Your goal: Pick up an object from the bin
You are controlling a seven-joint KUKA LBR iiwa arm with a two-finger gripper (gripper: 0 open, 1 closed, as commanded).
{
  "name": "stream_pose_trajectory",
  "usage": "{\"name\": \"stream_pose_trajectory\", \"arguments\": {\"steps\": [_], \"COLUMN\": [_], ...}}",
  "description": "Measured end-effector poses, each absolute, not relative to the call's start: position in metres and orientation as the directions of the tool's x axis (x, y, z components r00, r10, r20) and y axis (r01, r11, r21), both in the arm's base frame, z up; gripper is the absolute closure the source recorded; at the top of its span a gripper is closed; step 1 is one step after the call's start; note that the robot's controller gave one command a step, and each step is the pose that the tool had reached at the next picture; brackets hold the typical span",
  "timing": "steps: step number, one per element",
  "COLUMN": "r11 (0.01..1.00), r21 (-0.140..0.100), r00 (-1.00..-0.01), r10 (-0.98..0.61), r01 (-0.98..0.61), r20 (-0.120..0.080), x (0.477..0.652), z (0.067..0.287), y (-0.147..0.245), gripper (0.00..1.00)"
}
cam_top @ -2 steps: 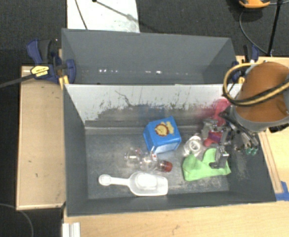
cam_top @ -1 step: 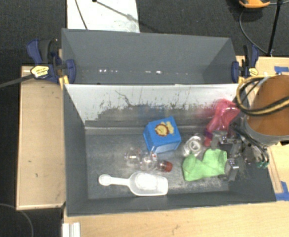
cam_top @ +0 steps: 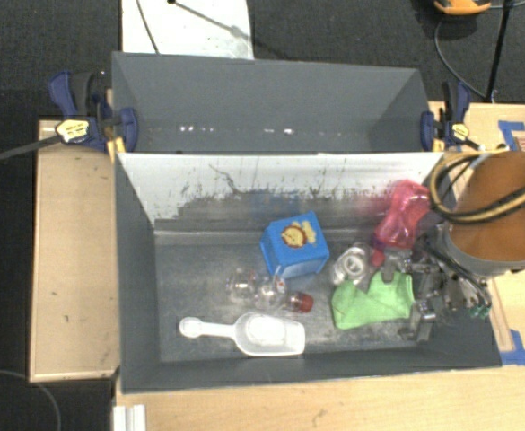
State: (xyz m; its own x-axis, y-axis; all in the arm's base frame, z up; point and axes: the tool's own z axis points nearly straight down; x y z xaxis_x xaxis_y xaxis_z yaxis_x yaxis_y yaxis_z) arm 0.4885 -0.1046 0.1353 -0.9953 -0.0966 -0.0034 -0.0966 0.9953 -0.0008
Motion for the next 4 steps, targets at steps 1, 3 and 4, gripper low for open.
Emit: {"name": "stream_pose_trajectory", "arguments": {"steps": [1, 3, 4], "r11": [0.997, 0.999, 0.999], "r21": [0.000, 0.000, 0.000], "r00": [-0.997, -0.999, -0.999], "r10": [0.076, 0.052, 0.051], "r01": [0.076, 0.052, 0.051], "r20": [-0.004, -0.001, 0.001], "x": [0.493, 0.478, 0.477], "z": [0.077, 0.070, 0.074], "y": [-0.117, -0.112, -0.112], "gripper": [0.00, 1.00, 1.00]}}
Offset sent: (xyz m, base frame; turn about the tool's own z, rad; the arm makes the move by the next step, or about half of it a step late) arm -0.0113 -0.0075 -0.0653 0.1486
